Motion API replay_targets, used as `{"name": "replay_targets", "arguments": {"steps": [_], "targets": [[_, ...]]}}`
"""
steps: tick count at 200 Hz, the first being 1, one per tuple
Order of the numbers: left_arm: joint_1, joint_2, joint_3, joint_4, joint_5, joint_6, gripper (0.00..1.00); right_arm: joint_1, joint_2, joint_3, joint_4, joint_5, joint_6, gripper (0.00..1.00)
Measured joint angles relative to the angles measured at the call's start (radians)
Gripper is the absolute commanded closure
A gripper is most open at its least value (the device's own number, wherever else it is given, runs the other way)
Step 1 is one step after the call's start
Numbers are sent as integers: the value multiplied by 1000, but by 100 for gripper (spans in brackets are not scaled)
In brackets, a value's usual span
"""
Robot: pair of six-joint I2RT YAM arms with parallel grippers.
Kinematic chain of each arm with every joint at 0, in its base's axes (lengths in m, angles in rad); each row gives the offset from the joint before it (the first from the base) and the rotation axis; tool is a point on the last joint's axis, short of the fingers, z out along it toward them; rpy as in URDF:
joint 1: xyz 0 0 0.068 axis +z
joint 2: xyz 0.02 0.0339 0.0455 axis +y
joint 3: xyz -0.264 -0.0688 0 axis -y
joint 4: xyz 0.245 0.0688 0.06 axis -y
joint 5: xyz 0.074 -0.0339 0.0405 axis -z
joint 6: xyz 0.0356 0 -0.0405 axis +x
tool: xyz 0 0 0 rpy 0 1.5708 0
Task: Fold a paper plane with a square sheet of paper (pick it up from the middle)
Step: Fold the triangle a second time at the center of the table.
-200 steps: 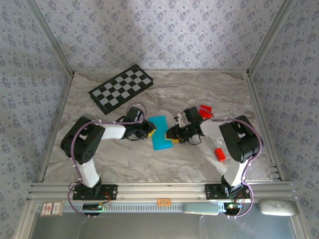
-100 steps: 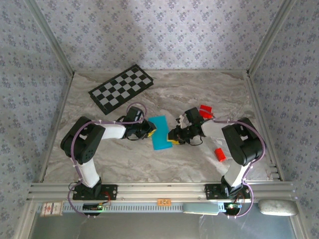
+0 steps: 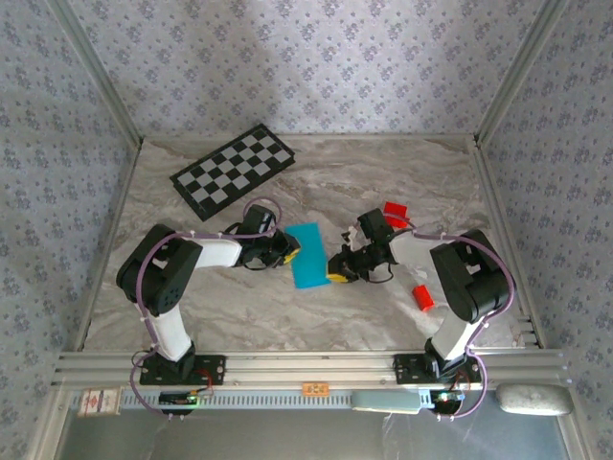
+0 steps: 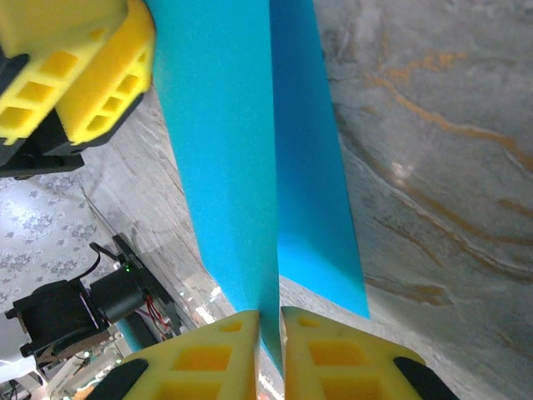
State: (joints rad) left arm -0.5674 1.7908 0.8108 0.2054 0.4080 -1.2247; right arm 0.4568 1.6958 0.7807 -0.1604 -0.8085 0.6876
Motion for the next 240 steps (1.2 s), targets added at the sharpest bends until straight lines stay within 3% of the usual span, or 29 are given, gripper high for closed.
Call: {"name": "replay_targets", "arguments": {"steps": [33, 103, 155, 240], "targets": [[2, 1, 0, 3, 7, 0, 75, 0, 0, 3, -27, 5, -7, 95], [-9, -24, 83, -67, 2, 75, 63, 0, -1, 47, -77, 61, 30, 100], [-10, -51, 111, -101, -19, 125, 67, -6, -40, 20, -65, 90, 110, 100], [-23, 111, 205, -127, -10, 130, 75, -14, -63, 6, -61, 98, 144, 100]]}}
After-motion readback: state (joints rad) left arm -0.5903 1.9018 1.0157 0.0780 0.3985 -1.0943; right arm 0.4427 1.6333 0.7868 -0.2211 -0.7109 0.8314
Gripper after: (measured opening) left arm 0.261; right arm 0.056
